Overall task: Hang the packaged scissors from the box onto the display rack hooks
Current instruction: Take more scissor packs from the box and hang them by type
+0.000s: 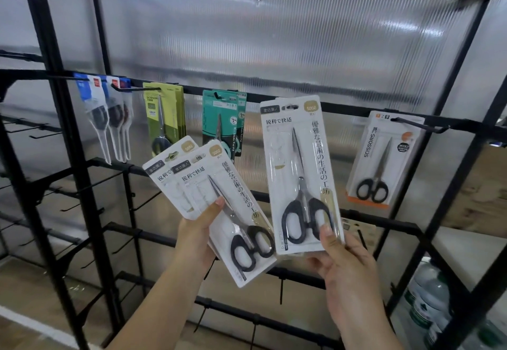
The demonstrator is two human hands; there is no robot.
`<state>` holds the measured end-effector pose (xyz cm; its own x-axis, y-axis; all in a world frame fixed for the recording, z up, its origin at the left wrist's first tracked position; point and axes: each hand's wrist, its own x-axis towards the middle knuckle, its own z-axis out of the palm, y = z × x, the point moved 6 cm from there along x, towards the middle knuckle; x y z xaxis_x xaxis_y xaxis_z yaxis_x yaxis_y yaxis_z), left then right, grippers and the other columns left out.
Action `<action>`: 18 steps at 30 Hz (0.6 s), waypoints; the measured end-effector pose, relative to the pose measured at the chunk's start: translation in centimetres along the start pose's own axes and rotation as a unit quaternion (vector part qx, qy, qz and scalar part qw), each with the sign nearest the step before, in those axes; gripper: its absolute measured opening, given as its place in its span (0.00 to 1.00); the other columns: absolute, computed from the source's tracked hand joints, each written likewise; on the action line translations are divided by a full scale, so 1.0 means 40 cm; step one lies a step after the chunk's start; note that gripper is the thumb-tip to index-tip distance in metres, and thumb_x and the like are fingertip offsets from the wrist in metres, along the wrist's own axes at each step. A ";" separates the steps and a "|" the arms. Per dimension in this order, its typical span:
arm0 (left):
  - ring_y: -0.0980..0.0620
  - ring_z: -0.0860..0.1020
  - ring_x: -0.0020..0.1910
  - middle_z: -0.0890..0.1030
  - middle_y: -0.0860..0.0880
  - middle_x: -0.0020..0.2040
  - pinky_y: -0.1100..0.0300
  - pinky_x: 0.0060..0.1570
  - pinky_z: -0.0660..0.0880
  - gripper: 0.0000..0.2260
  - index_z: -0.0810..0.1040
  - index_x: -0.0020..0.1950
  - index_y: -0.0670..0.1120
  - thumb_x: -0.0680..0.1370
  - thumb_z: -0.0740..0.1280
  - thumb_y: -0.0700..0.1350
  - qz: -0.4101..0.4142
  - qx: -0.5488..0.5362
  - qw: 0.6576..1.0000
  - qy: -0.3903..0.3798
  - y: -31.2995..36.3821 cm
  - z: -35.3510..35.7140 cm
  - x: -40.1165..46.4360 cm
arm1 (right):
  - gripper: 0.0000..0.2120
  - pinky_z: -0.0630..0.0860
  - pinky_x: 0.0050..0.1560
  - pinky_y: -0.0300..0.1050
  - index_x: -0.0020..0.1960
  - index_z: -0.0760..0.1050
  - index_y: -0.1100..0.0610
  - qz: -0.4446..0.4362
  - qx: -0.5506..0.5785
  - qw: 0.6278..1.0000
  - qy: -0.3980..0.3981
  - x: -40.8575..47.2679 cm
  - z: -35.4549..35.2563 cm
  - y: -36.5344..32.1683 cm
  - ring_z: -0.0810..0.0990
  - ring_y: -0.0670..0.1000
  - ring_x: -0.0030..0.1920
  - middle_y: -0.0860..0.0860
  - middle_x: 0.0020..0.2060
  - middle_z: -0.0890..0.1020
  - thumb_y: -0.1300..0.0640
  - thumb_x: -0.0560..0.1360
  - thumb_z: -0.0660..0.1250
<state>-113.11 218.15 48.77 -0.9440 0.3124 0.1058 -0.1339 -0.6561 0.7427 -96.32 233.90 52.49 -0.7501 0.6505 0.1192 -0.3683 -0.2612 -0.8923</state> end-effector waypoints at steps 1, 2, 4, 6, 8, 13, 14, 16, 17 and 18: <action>0.45 0.82 0.52 0.82 0.45 0.57 0.52 0.40 0.80 0.26 0.77 0.63 0.47 0.65 0.74 0.44 0.001 -0.002 1.000 -0.002 -0.001 0.000 -0.001 | 0.05 0.74 0.33 0.44 0.39 0.81 0.56 0.004 0.009 1.000 0.007 0.001 0.001 -0.001 0.81 0.50 0.33 0.53 0.35 0.84 0.56 0.66 0.68; 0.44 0.82 0.53 0.82 0.45 0.58 0.52 0.41 0.80 0.26 0.76 0.64 0.47 0.65 0.74 0.44 0.003 -0.005 1.000 -0.007 -0.001 0.002 -0.003 | 0.05 0.74 0.33 0.44 0.38 0.82 0.56 0.004 0.016 1.000 0.013 0.001 0.002 -0.003 0.81 0.50 0.33 0.53 0.35 0.84 0.56 0.66 0.68; 0.43 0.81 0.55 0.81 0.44 0.59 0.51 0.43 0.80 0.26 0.75 0.65 0.46 0.67 0.73 0.43 0.006 -0.010 1.000 -0.024 -0.002 0.005 -0.006 | 0.06 0.75 0.31 0.41 0.37 0.83 0.54 -0.001 0.029 0.999 0.013 -0.002 0.010 -0.009 0.82 0.49 0.33 0.52 0.35 0.84 0.56 0.66 0.67; 0.43 0.81 0.56 0.81 0.44 0.59 0.51 0.43 0.80 0.24 0.74 0.65 0.45 0.70 0.73 0.40 0.007 -0.015 1.000 -0.025 -0.005 0.002 -0.009 | 0.06 0.76 0.29 0.39 0.36 0.84 0.51 -0.009 0.039 0.999 0.011 -0.008 0.020 -0.019 0.82 0.48 0.33 0.51 0.35 0.84 0.55 0.66 0.68; 0.44 0.81 0.55 0.81 0.44 0.58 0.51 0.42 0.80 0.22 0.75 0.64 0.45 0.70 0.71 0.40 0.005 -0.015 1.000 -0.015 -0.005 -0.004 -0.010 | 0.05 0.77 0.28 0.39 0.37 0.84 0.49 -0.021 0.037 0.999 0.013 -0.014 0.026 -0.032 0.83 0.49 0.33 0.52 0.35 0.85 0.54 0.66 0.69; 0.46 0.83 0.49 0.84 0.45 0.54 0.54 0.37 0.80 0.21 0.77 0.61 0.45 0.67 0.71 0.41 0.005 -0.018 1.000 0.015 0.006 -0.014 -0.013 | 0.08 0.74 0.24 0.40 0.39 0.84 0.50 -0.067 -0.008 0.997 0.025 -0.038 0.031 -0.068 0.81 0.50 0.31 0.54 0.33 0.83 0.48 0.62 0.70; 0.46 0.83 0.48 0.84 0.45 0.53 0.55 0.36 0.80 0.20 0.78 0.59 0.46 0.67 0.70 0.41 0.007 -0.020 1.000 0.016 0.008 -0.015 -0.013 | 0.10 0.74 0.23 0.41 0.39 0.84 0.50 -0.076 -0.019 0.997 0.025 -0.045 0.034 -0.075 0.81 0.51 0.31 0.54 0.33 0.83 0.47 0.62 0.70; 0.46 0.83 0.48 0.84 0.46 0.53 0.55 0.36 0.80 0.18 0.79 0.58 0.47 0.67 0.70 0.41 0.008 -0.025 1.000 0.015 0.010 -0.015 -0.013 | 0.10 0.73 0.22 0.42 0.37 0.83 0.52 -0.091 -0.028 0.995 0.025 -0.055 0.040 -0.087 0.80 0.51 0.29 0.54 0.31 0.82 0.46 0.61 0.70; 0.46 0.83 0.49 0.84 0.46 0.53 0.55 0.36 0.80 0.18 0.78 0.58 0.47 0.67 0.70 0.41 0.008 -0.025 1.000 0.017 0.011 -0.015 -0.013 | 0.10 0.72 0.21 0.41 0.36 0.83 0.52 -0.096 -0.027 0.995 0.024 -0.058 0.045 -0.093 0.79 0.50 0.27 0.54 0.30 0.82 0.47 0.61 0.70; 0.46 0.83 0.49 0.84 0.46 0.54 0.55 0.37 0.80 0.19 0.78 0.58 0.47 0.67 0.70 0.41 0.008 -0.025 1.000 0.017 0.010 -0.014 -0.013 | 0.09 0.70 0.21 0.39 0.34 0.82 0.52 -0.098 -0.023 0.995 0.022 -0.057 0.049 -0.097 0.77 0.49 0.26 0.53 0.28 0.81 0.47 0.62 0.69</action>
<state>-112.86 217.33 48.64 -0.9558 0.2787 0.0938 -0.1330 -0.6941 0.7075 -94.23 232.04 56.53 -0.6404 0.7171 0.2750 -0.4790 -0.0930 -0.8729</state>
